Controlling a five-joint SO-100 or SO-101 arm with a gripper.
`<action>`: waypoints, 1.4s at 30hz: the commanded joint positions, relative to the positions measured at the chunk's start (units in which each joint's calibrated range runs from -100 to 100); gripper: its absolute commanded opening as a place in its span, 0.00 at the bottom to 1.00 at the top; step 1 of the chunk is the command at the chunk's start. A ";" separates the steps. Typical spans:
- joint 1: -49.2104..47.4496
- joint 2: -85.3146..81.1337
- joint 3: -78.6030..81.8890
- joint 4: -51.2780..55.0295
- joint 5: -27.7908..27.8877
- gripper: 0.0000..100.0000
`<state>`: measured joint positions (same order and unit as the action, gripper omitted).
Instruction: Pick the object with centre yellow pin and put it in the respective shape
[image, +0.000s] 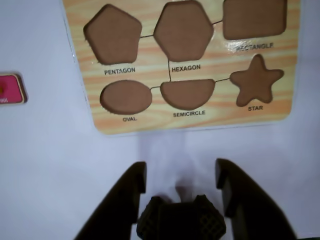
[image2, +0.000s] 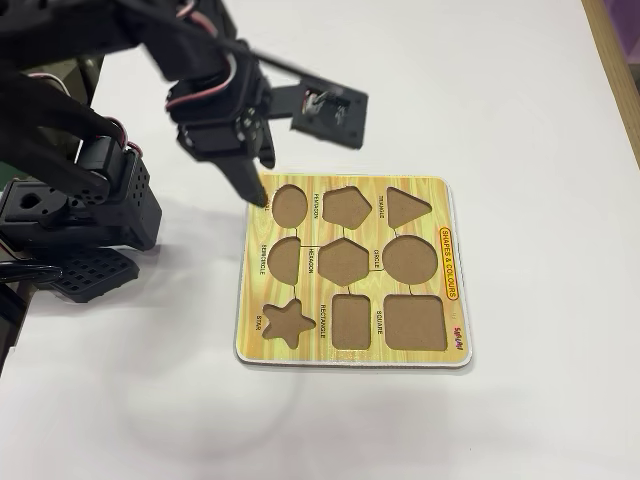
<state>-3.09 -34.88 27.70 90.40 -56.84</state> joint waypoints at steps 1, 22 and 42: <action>-6.58 4.84 -8.45 2.16 0.14 0.16; -36.85 25.51 -25.09 1.30 0.25 0.17; -45.35 52.96 -46.22 1.21 0.25 0.16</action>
<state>-47.80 16.58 -14.39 92.03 -56.84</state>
